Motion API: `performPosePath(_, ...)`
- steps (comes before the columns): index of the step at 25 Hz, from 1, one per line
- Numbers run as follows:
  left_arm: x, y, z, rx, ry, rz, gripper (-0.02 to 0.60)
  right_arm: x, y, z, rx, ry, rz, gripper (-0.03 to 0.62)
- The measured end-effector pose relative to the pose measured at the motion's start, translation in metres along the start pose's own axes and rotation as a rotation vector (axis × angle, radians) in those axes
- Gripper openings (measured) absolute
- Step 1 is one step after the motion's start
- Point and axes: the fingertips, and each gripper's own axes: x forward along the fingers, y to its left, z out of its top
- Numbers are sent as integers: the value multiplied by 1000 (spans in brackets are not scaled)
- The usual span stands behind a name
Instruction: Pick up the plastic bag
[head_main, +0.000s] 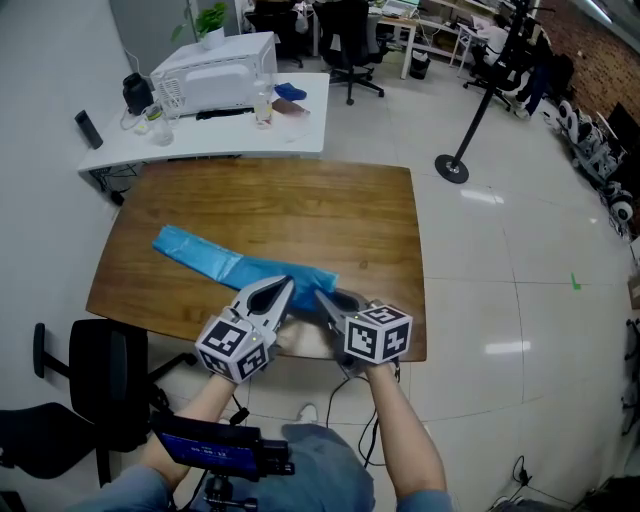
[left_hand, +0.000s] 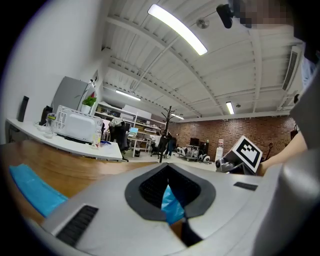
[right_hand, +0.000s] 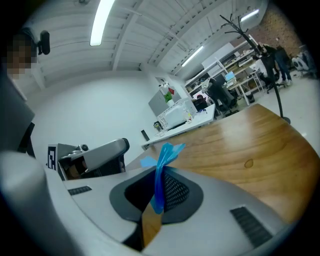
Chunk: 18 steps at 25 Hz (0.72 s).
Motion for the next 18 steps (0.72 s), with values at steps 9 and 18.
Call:
performPosePath(9, 5, -8, -2, 3, 9, -5, 12, -8, -19, -3, -135, 3, -138, 34)
performPosePath(18, 4, -5, -4, 3, 12, 2, 12, -11, -34, -2, -222, 11, -241, 182)
